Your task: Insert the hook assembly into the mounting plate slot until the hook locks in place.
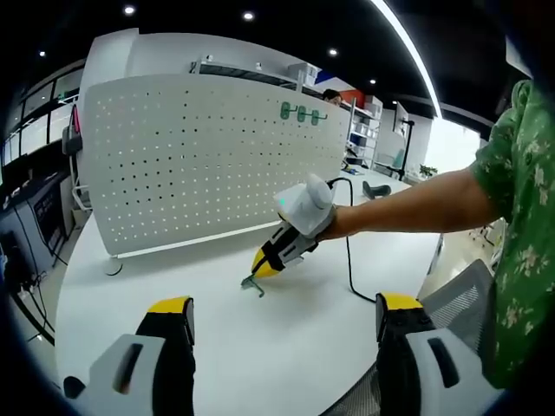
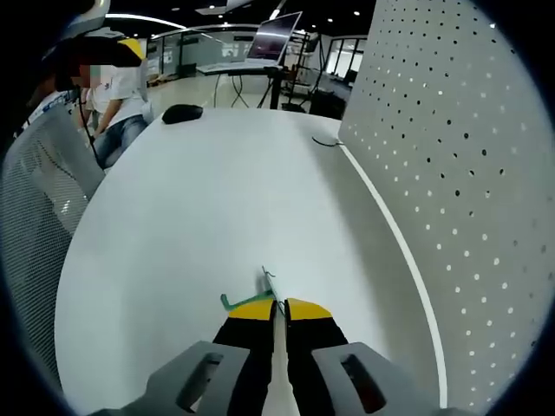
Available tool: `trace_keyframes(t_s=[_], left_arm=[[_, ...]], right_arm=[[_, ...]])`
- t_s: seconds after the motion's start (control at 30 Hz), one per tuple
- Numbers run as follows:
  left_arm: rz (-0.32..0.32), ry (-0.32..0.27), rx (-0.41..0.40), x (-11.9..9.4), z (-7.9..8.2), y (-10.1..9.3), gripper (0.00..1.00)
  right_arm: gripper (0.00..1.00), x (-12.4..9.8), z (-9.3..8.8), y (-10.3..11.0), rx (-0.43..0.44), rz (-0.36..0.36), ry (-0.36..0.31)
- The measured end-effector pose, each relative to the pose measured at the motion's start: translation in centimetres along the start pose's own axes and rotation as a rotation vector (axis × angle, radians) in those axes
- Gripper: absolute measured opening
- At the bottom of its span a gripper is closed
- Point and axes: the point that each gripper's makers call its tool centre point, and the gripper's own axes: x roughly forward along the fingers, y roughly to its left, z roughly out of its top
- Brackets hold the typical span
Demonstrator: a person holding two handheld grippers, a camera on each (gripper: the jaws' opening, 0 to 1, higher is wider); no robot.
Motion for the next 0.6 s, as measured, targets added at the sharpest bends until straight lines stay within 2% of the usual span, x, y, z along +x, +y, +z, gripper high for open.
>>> trace_keyframes(t_s=[0.37,0.6], left_arm=[[-0.006,-0.002,0.001,0.00,-0.02,-0.18,0.88],[-0.008,-0.007,-0.006,0.02,0.03,-0.12,0.88]], right_arm=[[0.03,-0.14,-0.05,0.52,0.009,-0.002,0.028],[0.04,-0.08,-0.04,0.70,-0.020,-0.005,0.029]])
